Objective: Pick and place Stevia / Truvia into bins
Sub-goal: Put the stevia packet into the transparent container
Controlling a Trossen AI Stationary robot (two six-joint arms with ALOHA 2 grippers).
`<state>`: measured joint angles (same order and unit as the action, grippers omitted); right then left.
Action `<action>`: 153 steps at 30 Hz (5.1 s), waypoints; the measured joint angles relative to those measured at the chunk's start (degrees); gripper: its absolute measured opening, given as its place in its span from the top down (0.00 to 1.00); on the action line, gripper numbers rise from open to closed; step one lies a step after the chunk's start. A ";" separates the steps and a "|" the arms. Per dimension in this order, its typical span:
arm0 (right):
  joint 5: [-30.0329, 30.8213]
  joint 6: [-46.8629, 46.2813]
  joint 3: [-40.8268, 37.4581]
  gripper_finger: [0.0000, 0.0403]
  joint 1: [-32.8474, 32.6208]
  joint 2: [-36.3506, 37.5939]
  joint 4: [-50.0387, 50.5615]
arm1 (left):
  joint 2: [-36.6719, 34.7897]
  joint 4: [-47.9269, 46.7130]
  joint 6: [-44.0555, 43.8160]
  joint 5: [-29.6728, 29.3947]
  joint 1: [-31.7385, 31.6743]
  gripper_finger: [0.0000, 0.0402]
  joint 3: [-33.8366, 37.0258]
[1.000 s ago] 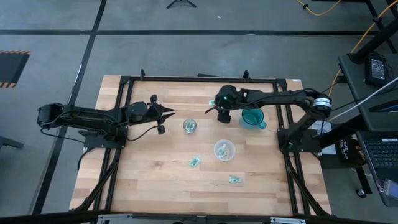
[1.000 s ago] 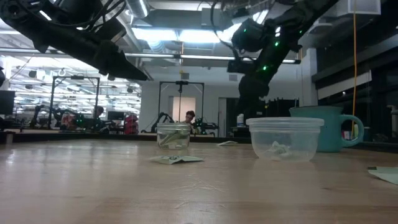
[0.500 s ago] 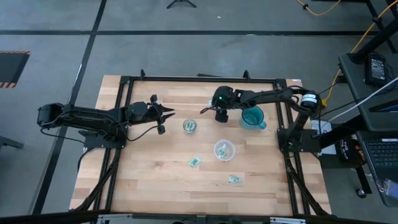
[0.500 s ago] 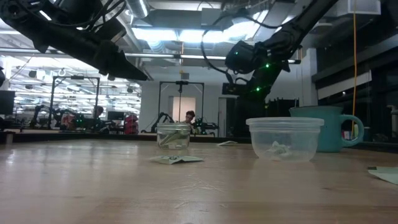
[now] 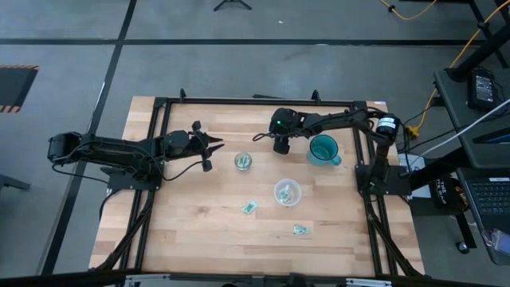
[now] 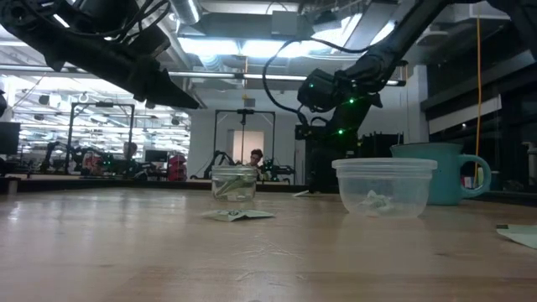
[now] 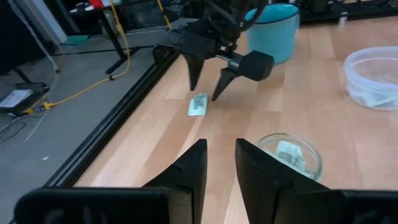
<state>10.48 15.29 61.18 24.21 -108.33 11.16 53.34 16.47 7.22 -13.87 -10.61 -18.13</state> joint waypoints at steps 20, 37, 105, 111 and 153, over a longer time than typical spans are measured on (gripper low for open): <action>0.00 -0.69 4.60 0.62 0.55 -3.98 5.01 | 0.00 0.03 0.02 -1.55 -0.07 0.80 0.00; -0.21 -1.88 4.64 0.99 0.19 -3.81 8.49 | 0.00 0.02 0.02 -1.52 -0.07 0.80 0.00; 5.59 -37.03 -21.97 1.00 -41.09 41.37 8.36 | 0.24 4.59 -6.49 8.40 8.33 0.81 -0.02; 5.69 -42.42 -11.86 1.00 -43.06 31.27 19.91 | 0.24 4.44 -6.49 8.46 8.33 0.81 -0.02; 4.68 -52.81 0.38 0.79 -45.53 14.29 31.14 | 0.22 4.33 -9.57 8.62 8.33 0.81 -0.02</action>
<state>15.17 -37.52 61.56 -21.32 -94.04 42.30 53.56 20.80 -2.35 -5.26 -2.28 -18.15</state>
